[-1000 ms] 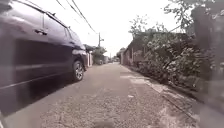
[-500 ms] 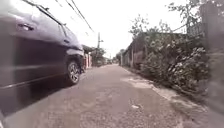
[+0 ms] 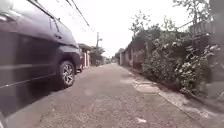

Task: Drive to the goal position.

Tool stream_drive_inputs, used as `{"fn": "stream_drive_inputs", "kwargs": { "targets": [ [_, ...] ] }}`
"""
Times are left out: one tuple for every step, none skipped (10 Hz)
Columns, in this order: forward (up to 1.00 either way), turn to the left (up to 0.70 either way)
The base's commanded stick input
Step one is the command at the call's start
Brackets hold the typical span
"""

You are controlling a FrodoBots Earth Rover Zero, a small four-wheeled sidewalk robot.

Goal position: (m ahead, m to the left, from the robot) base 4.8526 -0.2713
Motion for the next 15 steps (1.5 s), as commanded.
{"fn": "stream_drive_inputs", "kwargs": {
  "targets": [
    [0.70,0.00],
    [0.70,0.09],
    [0.70,0.33],
    [0.70,0.35],
    [0.70,0.34],
    [0.70,0.19],
    [0.70,0.01],
    [0.70,0.00],
    [0.70,0.00],
    [0.70,0.00],
    [0.70,0.00],
    [0.70,0.00],
    [0.70,0.00],
    [0.70,0.00],
    [0.70,0.00]
  ]
}}
